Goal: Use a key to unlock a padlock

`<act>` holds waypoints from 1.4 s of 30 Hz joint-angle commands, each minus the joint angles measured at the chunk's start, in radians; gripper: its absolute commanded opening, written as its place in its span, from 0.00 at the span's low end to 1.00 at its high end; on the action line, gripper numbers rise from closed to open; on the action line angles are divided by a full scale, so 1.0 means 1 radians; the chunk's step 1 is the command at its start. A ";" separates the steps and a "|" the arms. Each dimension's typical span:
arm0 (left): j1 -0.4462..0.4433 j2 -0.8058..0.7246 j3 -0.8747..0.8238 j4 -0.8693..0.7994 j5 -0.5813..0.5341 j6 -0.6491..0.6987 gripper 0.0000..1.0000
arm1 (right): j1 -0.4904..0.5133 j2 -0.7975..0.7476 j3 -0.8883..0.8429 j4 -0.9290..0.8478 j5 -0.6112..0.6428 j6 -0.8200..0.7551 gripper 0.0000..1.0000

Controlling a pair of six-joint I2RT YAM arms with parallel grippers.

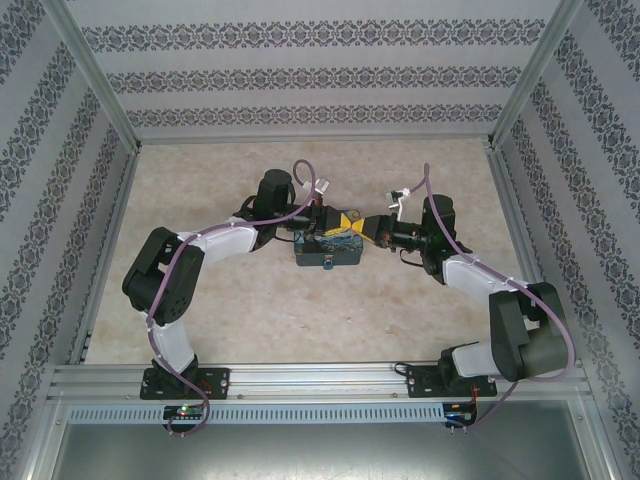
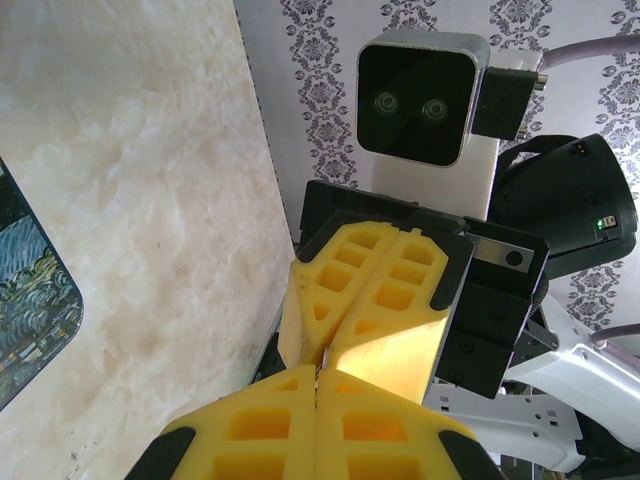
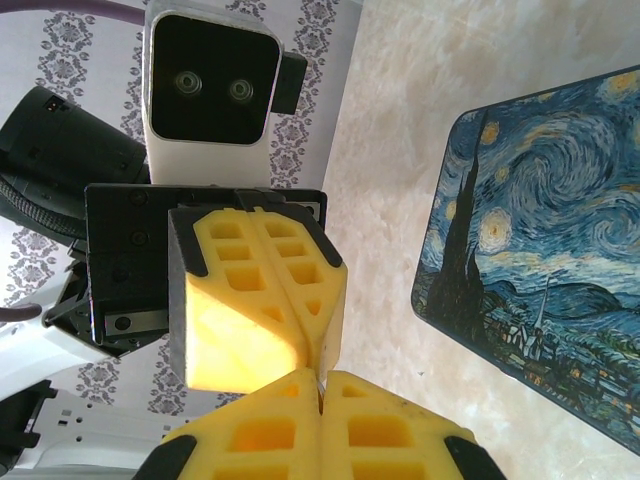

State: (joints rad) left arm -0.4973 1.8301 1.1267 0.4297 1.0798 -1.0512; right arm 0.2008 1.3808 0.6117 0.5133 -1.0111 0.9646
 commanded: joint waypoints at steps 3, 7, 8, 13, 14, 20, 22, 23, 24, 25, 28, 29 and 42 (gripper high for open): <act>0.021 0.020 0.036 -0.003 -0.093 0.007 0.00 | 0.033 -0.030 -0.018 0.015 -0.069 -0.036 0.00; 0.021 0.023 0.036 0.001 -0.099 0.003 0.00 | 0.042 -0.032 -0.017 0.014 -0.060 -0.034 0.00; 0.021 0.023 0.037 0.001 -0.099 0.002 0.00 | 0.046 -0.030 -0.015 0.015 -0.063 -0.036 0.00; 0.021 0.028 0.034 0.004 -0.104 0.000 0.00 | 0.051 -0.030 -0.019 0.008 -0.048 -0.041 0.00; 0.021 0.028 0.032 0.004 -0.104 -0.001 0.00 | 0.049 -0.029 -0.022 0.008 -0.040 -0.040 0.00; 0.033 -0.011 -0.017 0.027 -0.170 -0.012 0.25 | 0.031 -0.046 -0.058 0.012 0.079 0.004 0.00; 0.042 -0.047 -0.058 0.055 -0.208 -0.023 0.39 | 0.030 -0.062 -0.072 0.010 0.116 0.019 0.00; 0.046 -0.069 -0.083 0.075 -0.227 -0.028 0.45 | 0.030 -0.069 -0.077 0.009 0.129 0.026 0.00; 0.047 -0.089 -0.107 0.088 -0.244 -0.029 0.50 | 0.031 -0.076 -0.081 0.010 0.141 0.032 0.00; 0.047 -0.109 -0.127 0.088 -0.258 -0.026 0.52 | 0.030 -0.081 -0.084 0.009 0.151 0.039 0.00; 0.047 -0.167 -0.202 0.093 -0.300 -0.012 0.60 | 0.032 -0.098 -0.093 0.003 0.189 0.055 0.00; 0.046 -0.189 -0.228 0.089 -0.313 -0.003 0.61 | 0.033 -0.101 -0.097 0.003 0.204 0.064 0.00; -0.160 -0.288 -0.374 -0.192 -0.617 0.285 0.69 | 0.089 -0.013 -0.074 0.010 0.392 0.139 0.00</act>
State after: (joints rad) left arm -0.6163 1.5280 0.7826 0.3080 0.5735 -0.8646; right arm 0.2733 1.3415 0.5209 0.5053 -0.6777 1.0794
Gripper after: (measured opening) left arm 0.686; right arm 0.065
